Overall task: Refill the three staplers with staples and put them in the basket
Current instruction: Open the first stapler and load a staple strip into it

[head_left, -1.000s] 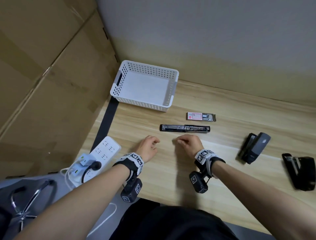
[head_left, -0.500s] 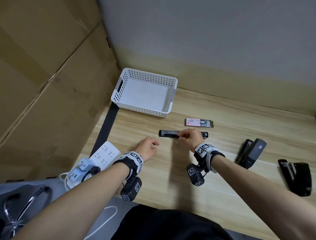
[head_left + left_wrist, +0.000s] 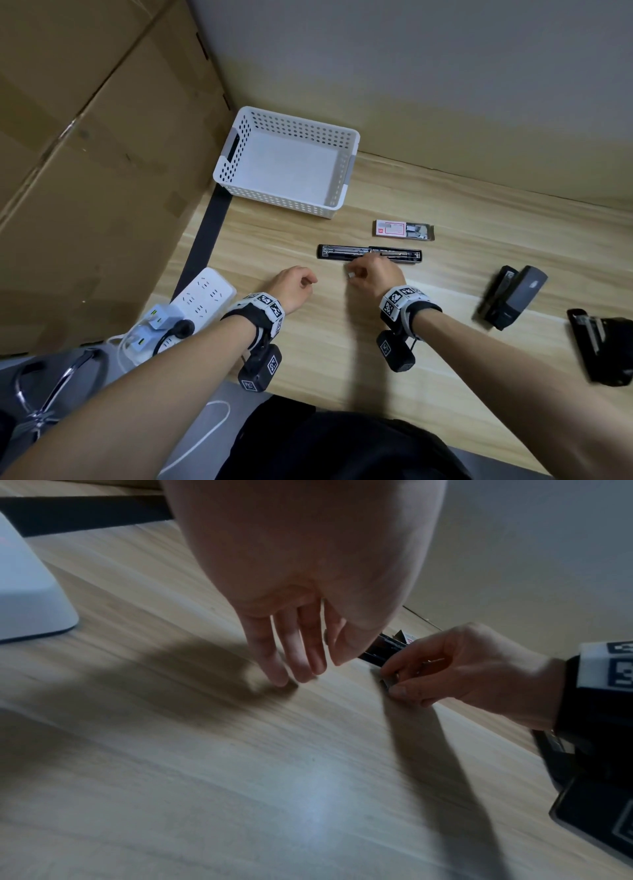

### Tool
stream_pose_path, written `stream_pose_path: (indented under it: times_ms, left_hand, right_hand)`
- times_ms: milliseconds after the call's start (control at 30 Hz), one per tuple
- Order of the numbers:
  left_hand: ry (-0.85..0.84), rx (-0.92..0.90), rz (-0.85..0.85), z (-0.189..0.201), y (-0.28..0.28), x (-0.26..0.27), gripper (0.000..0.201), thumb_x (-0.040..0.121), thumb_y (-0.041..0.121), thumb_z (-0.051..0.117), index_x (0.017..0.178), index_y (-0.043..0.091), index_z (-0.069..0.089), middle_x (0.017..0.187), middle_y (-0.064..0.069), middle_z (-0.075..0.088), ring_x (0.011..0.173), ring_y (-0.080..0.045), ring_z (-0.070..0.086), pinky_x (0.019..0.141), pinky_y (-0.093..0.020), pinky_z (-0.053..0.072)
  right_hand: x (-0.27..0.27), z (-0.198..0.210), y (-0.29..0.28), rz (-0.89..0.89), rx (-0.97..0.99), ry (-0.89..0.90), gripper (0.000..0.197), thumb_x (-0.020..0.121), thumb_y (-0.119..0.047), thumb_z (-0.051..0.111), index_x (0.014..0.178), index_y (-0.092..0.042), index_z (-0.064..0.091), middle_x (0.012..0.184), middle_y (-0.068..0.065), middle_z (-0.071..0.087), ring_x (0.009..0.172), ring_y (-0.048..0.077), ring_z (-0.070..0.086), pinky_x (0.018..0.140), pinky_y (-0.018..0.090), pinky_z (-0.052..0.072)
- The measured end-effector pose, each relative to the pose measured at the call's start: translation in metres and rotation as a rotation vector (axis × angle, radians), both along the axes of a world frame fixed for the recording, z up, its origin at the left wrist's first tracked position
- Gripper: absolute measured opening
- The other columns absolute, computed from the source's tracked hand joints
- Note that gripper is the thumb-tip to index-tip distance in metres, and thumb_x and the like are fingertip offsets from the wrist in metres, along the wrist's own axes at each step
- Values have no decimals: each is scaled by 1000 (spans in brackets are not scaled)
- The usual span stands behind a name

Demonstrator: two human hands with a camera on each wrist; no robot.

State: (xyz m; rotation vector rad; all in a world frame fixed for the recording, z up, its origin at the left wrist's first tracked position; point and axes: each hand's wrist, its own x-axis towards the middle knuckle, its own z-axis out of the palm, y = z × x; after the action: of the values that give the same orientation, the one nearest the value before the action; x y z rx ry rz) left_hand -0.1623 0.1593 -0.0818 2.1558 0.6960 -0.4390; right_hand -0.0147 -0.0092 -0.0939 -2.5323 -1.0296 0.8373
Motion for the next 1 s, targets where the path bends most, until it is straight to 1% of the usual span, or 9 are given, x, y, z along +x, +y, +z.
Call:
stream_pose_path:
  times_ms: [100, 200, 300, 400, 500, 567, 733, 900, 1000]
  left_hand:
    - [9, -11, 14, -2, -2, 0, 21, 89, 9, 58, 101, 21, 71, 102, 6, 67, 89, -13, 62, 84, -25, 50]
    - [23, -19, 20, -2, -4, 2, 22, 88, 10, 57, 100, 23, 71, 103, 7, 68, 88, -12, 62, 84, -25, 50]
    - [31, -15, 20, -1, -7, 4, 23, 89, 9, 56, 102, 21, 71, 104, 6, 68, 85, -9, 58, 83, -21, 47]
    - [42, -12, 11, 0, -8, 7, 23, 89, 10, 56, 102, 22, 71, 105, 7, 69, 87, -10, 60, 84, -21, 48]
    - [56, -21, 15, 0, -9, 9, 24, 90, 10, 55, 102, 22, 71, 105, 6, 69, 92, -13, 63, 86, -22, 48]
    - [60, -17, 16, 1, -11, 10, 23, 90, 11, 55, 102, 22, 71, 105, 7, 69, 91, -12, 62, 86, -23, 49]
    - [63, -20, 14, -1, -15, 12, 23, 90, 10, 55, 103, 20, 71, 102, 6, 68, 86, -10, 59, 80, -19, 45]
    - [98, -3, 22, 0, -9, 21, 22, 89, 17, 56, 101, 29, 69, 100, 10, 68, 93, -14, 64, 88, -27, 51]
    - [97, 116, 60, 4, 0, 33, 18, 88, 28, 53, 99, 34, 66, 98, 15, 67, 89, -13, 63, 84, -32, 53]
  right_hand:
    - [-2, -3, -2, 19, -24, -45, 17, 82, -28, 61, 96, -33, 68, 99, -5, 61, 91, 21, 61, 69, 33, 50]
    - [-3, -2, -6, 51, -13, -76, 10, 88, -31, 58, 94, -28, 66, 100, -3, 58, 88, 25, 62, 64, 34, 48]
    - [-3, -7, -10, 75, 3, -91, 14, 91, -35, 56, 96, -26, 65, 101, -4, 56, 87, 24, 61, 65, 35, 50]
    - [-4, -9, -13, 70, 36, -64, 16, 91, -37, 57, 100, -28, 65, 102, -5, 55, 91, 22, 60, 66, 34, 49]
    - [-6, -11, -17, 60, 52, -30, 20, 84, -44, 63, 99, -32, 64, 102, -7, 54, 94, 18, 56, 70, 33, 51]
    - [-8, -14, -19, 49, 45, -30, 19, 82, -42, 65, 98, -32, 63, 102, -7, 52, 96, 20, 55, 70, 36, 53]
    - [-10, -20, -21, 36, 86, -66, 12, 88, -29, 60, 97, -24, 65, 102, -3, 53, 100, 22, 53, 69, 38, 52]
    - [1, -10, -21, 48, 232, -39, 12, 88, -30, 64, 96, -22, 68, 95, -4, 62, 95, 19, 57, 75, 34, 49]
    - [19, 0, -17, 56, 275, -95, 13, 87, -29, 66, 94, -18, 70, 89, -2, 66, 87, 21, 59, 72, 33, 48]
